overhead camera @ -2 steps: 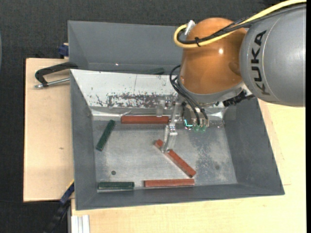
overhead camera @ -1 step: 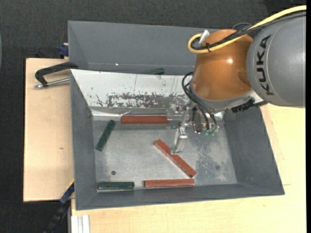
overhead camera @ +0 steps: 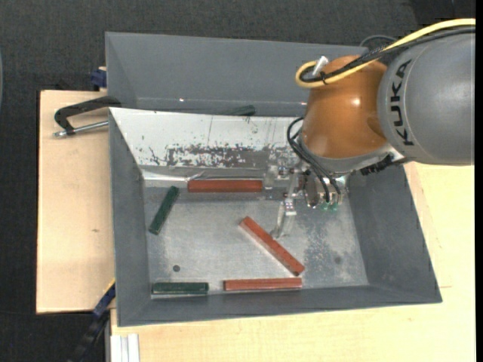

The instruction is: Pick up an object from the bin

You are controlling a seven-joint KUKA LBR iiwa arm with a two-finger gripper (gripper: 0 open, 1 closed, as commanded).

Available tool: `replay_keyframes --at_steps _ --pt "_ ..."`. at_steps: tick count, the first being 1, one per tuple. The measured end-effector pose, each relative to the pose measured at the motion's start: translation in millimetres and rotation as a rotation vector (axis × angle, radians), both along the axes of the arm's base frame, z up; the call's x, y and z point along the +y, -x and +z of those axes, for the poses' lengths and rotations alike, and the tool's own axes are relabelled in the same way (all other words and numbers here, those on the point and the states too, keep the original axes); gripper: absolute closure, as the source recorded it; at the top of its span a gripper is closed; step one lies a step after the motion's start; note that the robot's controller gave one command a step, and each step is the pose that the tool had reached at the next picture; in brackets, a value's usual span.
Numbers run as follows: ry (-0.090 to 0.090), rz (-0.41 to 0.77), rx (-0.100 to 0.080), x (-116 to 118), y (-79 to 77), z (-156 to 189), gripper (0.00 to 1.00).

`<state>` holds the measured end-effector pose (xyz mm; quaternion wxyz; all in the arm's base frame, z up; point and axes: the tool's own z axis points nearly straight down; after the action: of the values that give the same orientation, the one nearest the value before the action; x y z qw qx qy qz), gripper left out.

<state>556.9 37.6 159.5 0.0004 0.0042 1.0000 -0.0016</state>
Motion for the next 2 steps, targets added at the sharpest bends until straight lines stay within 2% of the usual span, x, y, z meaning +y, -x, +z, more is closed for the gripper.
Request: replay_keyframes --at_steps 1,2 --pt "-0.005 -0.015 -0.006 9 16.1 -56 0.0" --pt "-0.005 -0.054 -0.004 -34 5.1 -89 1.0"
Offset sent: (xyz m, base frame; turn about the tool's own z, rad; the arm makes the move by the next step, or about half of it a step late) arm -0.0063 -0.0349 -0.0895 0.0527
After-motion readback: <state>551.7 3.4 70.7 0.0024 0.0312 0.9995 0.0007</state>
